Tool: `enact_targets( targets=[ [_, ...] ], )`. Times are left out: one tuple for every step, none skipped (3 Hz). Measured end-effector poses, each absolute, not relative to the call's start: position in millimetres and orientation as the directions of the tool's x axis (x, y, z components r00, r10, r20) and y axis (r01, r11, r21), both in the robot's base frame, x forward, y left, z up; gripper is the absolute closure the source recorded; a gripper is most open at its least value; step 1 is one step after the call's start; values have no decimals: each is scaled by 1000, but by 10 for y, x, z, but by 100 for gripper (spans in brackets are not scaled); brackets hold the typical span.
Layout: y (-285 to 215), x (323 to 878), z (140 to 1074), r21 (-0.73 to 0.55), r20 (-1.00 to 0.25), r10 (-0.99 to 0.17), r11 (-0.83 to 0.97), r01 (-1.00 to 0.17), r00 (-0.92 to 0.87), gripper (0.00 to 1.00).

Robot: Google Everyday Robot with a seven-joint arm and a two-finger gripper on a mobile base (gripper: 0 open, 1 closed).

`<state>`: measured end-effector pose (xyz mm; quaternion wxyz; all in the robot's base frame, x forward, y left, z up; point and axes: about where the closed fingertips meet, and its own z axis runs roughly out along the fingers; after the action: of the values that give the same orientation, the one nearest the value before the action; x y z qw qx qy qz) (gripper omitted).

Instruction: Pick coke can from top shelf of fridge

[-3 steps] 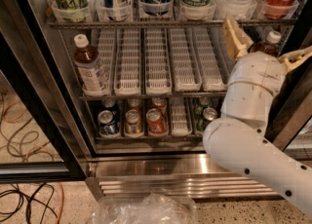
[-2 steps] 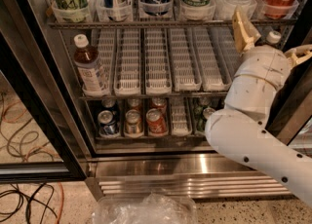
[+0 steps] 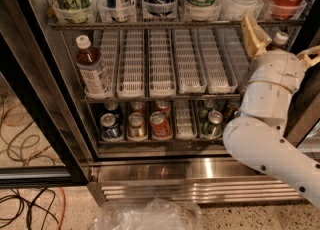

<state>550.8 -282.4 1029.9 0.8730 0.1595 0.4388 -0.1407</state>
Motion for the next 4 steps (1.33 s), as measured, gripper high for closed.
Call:
enact_targets(
  targets=[
    [-3196, 5592, 10157, 66, -801, -146, 942, 328, 581, 0],
    [-3049, 5595, 10212, 2, -781, -176, 959, 285, 599, 0],
    [-3052, 5592, 10216, 3, -780, -178, 958, 288, 600, 0],
    [-2739, 5477, 10322, 52, -747, -128, 967, 250, 652, 0]
  ],
)
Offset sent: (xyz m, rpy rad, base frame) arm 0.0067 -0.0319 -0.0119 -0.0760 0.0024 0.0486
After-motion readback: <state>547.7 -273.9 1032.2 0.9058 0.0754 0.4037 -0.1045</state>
